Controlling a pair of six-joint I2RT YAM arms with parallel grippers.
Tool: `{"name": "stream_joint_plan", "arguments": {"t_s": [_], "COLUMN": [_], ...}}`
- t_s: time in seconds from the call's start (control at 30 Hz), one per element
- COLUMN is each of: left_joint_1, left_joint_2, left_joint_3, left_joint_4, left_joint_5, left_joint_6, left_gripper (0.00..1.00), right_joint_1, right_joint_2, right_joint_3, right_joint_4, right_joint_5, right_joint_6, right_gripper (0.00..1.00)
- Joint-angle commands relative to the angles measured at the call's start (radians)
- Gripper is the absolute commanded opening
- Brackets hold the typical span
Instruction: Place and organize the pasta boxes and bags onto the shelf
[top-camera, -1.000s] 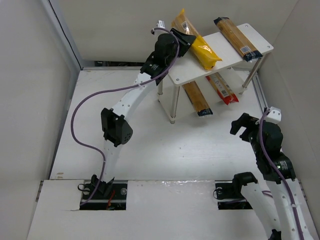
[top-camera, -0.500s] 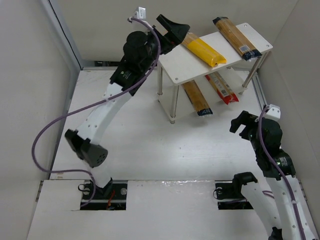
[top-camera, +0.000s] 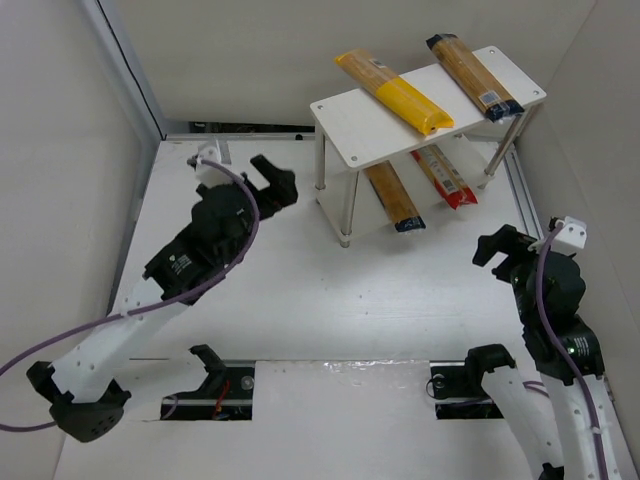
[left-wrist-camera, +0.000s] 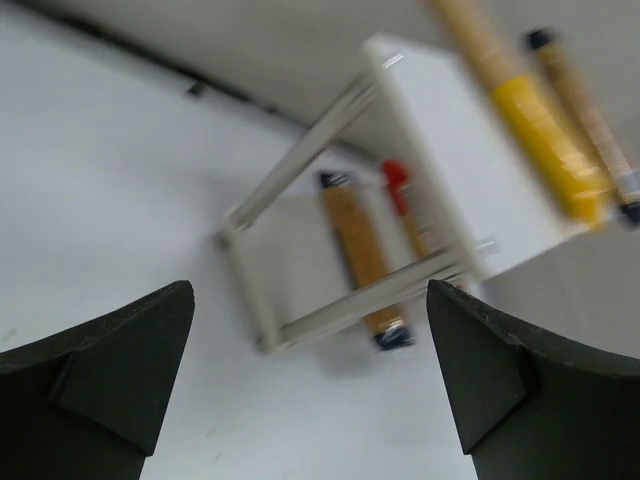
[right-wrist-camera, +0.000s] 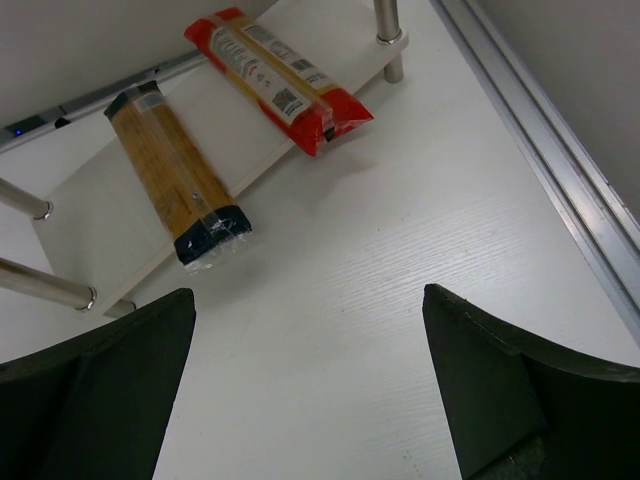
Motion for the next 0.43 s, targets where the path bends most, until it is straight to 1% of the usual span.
{"name": "stream_joint_plan", "arguments": {"t_s": [0.0, 0.03, 0.07, 0.13, 0.17, 0.27, 0.4], "left_joint_1": [0.001, 0.001, 0.001, 0.001, 0.001, 0.001, 0.001], "left_joint_2": [-0.091, -0.147, -0.175, -0.226, -0.270, -0.330, -0.364], "left_joint_3": [-0.179, -0.208, -0.254, -0.287, -0.301, -0.322, -0.322], "left_joint_4": [-0.205, -0.298, -0.334, -0.401, -0.412, -0.444, -0.440], "left_joint_5": [-0.204, -0.224, -0.233, -0.244, -0.244, -0.284, -0.304], "left_joint_6": [-0.164, -0.215, -0.278, -0.307, -0.308, -0.324, -0.337], "left_gripper": [1.00, 1.00, 1.00, 1.00, 1.00, 1.00, 1.00], "right_joint_1": [0.010, 0.010, 0.010, 0.010, 0.010, 0.010, 0.010], "right_joint_2": [-0.007, -0.017, -0.017, -0.017, -0.017, -0.017, -0.017], "right_joint_3": [0.039, 0.039, 0.039, 0.039, 0.030, 0.021, 0.021], "right_joint_4": [0.000, 0.000, 0.000, 0.000, 0.000, 0.000, 0.000], "right_joint_5": [0.048, 0.048, 0.058, 0.058, 0.058, 0.058, 0.083], "right_joint_6": [-0.001, 0.008, 0.008, 0.018, 0.019, 0.019, 0.028], "right_gripper": [1.00, 1.00, 1.00, 1.00, 1.00, 1.00, 1.00]}}
